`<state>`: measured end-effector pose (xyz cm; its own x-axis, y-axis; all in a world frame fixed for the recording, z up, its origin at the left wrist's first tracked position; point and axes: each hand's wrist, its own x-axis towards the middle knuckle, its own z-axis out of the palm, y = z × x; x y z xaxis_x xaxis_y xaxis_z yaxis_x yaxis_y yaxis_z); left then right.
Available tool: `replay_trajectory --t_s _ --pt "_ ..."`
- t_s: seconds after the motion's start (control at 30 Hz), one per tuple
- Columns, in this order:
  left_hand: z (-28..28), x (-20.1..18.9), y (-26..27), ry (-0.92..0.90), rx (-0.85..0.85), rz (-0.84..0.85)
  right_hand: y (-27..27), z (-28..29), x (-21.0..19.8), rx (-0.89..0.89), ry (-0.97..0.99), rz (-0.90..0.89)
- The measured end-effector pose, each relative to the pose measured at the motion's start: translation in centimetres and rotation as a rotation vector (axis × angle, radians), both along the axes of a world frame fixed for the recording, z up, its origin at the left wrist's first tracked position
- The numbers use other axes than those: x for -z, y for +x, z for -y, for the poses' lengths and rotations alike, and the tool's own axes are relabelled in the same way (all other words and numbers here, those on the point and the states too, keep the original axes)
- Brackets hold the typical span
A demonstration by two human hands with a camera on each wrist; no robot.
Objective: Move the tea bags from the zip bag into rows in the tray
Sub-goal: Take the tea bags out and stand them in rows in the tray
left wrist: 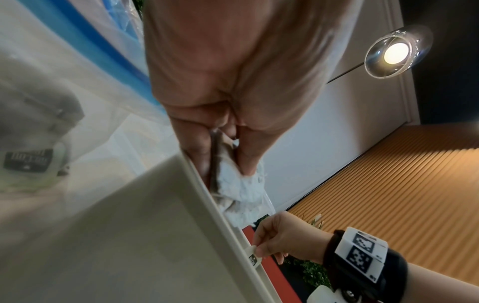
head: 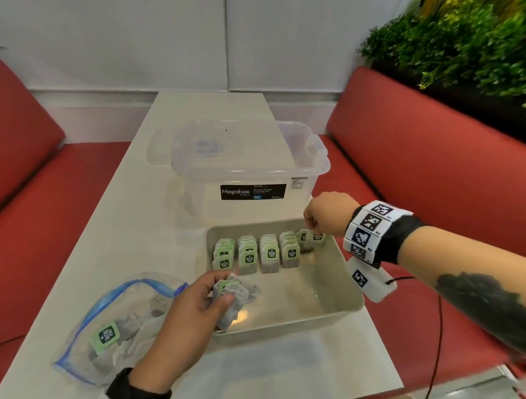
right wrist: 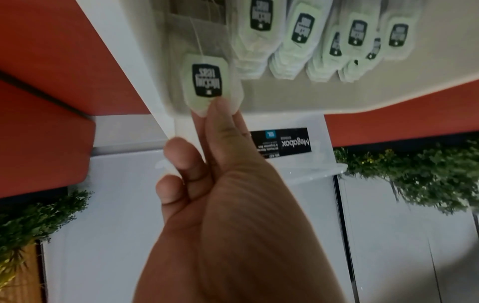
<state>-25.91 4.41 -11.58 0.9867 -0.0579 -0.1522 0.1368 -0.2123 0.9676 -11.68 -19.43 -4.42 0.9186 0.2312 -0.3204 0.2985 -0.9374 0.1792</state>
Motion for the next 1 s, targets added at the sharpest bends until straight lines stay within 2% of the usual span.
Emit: replay_trajectory --t_s 0.47,1.0 --pt "-0.5 0.4 -0.1 -0.140 -0.011 -0.087 1.8 -2.6 2.5 -0.073 -0.295 -0.125" --pt "-0.5 0.4 0.0 -0.161 -0.012 -0.105 1.6 -3.4 3.0 -0.120 -0.352 -0.060"
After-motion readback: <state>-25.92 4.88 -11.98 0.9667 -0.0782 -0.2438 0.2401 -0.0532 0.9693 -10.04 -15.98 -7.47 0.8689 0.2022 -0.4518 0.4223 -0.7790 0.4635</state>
